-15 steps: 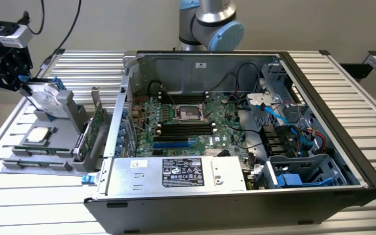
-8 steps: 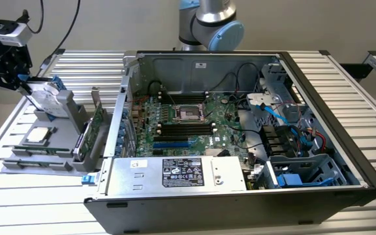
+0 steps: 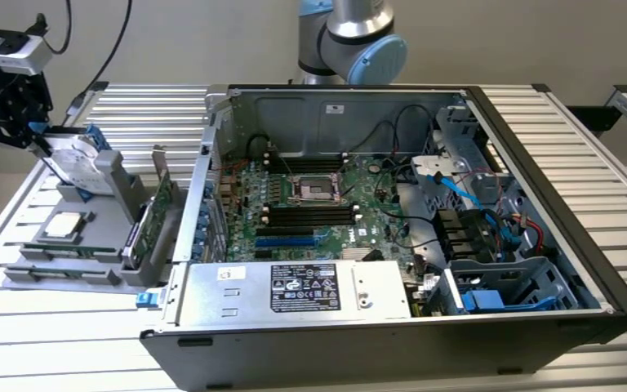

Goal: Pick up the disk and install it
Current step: 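Pick up the disk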

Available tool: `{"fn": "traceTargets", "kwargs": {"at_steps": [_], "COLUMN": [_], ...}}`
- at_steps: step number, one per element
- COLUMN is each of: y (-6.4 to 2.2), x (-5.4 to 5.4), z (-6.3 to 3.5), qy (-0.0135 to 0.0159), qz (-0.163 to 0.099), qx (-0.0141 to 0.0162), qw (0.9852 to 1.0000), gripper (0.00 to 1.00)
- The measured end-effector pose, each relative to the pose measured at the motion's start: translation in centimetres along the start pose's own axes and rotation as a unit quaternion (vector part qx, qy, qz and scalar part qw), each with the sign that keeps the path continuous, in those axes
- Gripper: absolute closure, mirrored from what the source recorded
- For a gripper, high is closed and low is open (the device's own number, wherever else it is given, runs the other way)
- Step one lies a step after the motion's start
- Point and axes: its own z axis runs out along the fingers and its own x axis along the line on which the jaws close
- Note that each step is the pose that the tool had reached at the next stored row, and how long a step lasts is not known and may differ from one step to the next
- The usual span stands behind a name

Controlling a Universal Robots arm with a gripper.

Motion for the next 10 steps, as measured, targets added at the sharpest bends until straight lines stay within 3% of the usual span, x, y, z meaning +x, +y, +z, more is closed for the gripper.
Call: {"fn": "traceTargets", "kwargs": {"at_steps": [10], "y": [0.03], "x": [0.07], "z": [-0.50], "qy": [0.0000], "qz": [0.000], "qx": [0.0000], "qw": [1.0000], "gripper": [0.67]}}
